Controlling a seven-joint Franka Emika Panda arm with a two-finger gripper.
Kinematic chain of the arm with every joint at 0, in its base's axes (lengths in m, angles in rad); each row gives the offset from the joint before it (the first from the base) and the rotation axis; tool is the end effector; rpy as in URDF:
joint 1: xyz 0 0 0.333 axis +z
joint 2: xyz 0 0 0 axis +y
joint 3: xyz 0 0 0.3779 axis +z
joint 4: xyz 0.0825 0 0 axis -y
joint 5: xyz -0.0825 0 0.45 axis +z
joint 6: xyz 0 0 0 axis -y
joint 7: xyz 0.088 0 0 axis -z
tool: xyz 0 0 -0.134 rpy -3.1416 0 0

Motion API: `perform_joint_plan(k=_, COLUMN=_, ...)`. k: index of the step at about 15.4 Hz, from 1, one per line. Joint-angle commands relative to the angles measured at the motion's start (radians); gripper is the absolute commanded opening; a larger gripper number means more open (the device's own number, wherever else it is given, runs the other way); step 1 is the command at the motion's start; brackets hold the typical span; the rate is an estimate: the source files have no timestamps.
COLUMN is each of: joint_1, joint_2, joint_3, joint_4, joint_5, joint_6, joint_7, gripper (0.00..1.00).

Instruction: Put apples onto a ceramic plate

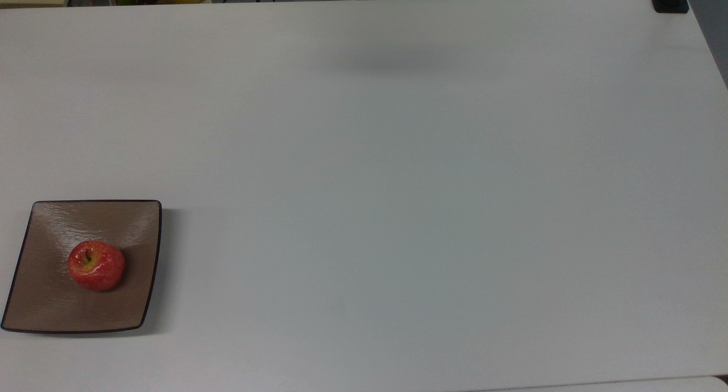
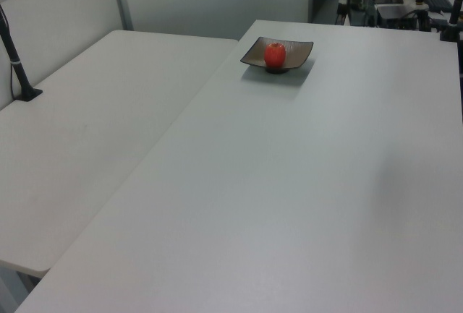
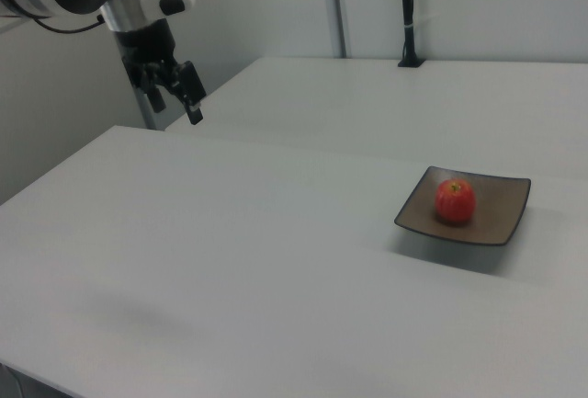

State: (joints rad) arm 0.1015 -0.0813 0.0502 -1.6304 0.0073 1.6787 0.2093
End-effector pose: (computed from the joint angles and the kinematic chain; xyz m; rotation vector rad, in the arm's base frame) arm 0.5970 0.0935 0.6870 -3.1076 0.0899 -0.1974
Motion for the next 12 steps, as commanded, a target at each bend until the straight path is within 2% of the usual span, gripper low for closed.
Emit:
perform_joint_plan(k=1, joint_1=0.082, joint_2=0.011, joint_3=-0.061, joint_4=-0.019, joint_5=0.02, joint_6=0.004, joint_7=-0.025, gripper=1.0)
perform_joint_plan(k=4, joint_1=0.119, joint_2=0.023, joint_3=-0.108, joint_4=-0.019, joint_5=0.029, joint_6=0.015, joint_7=-0.105, gripper=1.0)
perform_joint_plan(k=9, joint_1=0.124, joint_2=0.051, joint_3=-0.158, joint_4=-0.017, joint_5=0.06, joint_6=0.064, joint_7=-0.301, gripper=1.0)
perform_joint_plan(k=12, joint_1=0.126, joint_2=0.055, joint_3=-0.158, joint_4=-0.019, joint_5=0.063, joint_6=0.062, joint_7=-0.295, gripper=1.0)
